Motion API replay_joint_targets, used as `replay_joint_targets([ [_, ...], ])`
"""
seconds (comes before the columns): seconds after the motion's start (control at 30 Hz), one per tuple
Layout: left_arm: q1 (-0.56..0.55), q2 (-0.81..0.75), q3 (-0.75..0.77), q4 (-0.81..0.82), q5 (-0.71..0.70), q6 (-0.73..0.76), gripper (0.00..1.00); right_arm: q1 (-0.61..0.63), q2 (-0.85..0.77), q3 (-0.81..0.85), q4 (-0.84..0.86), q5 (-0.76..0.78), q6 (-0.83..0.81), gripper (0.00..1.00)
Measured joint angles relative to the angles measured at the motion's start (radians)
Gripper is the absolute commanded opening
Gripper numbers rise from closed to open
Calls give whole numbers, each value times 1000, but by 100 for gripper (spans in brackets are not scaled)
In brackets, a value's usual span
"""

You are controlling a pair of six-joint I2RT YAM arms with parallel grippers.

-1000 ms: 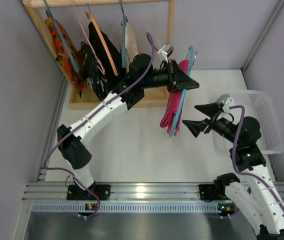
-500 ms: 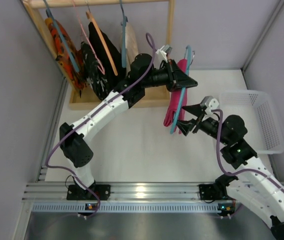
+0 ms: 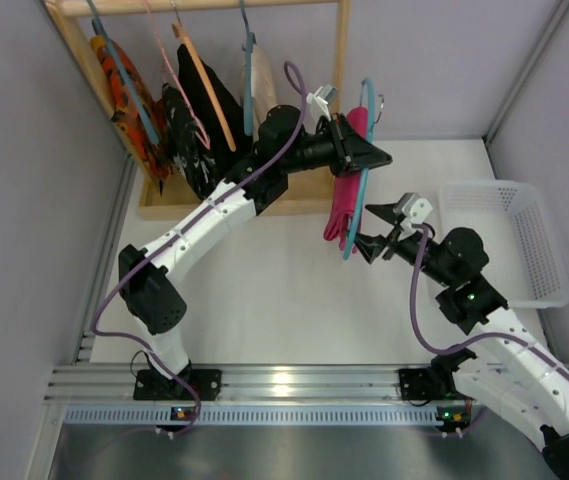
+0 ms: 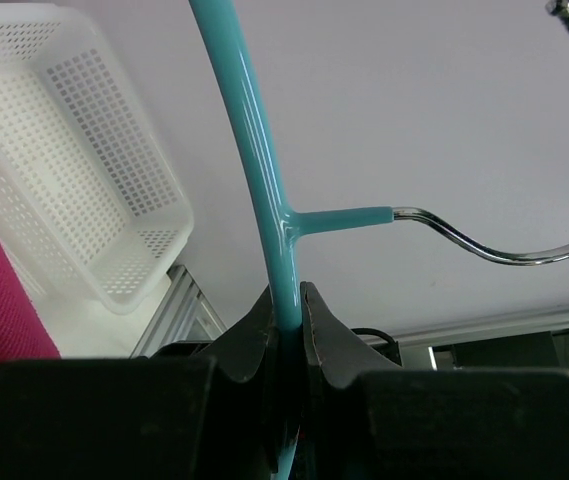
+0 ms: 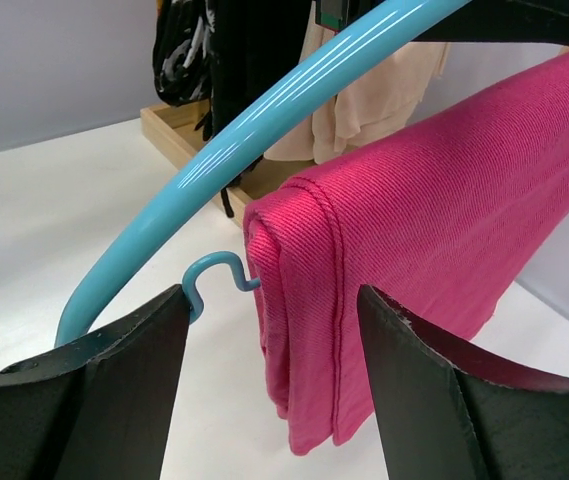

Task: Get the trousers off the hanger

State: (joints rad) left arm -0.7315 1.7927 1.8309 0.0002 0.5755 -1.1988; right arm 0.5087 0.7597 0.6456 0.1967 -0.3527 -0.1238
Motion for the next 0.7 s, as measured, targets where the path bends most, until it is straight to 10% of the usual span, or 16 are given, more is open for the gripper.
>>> replay_joint_targets([
  [0.7,-12,0,0,-15,60,-44,0,-2,-159,-39,-78,-69,-144,82],
])
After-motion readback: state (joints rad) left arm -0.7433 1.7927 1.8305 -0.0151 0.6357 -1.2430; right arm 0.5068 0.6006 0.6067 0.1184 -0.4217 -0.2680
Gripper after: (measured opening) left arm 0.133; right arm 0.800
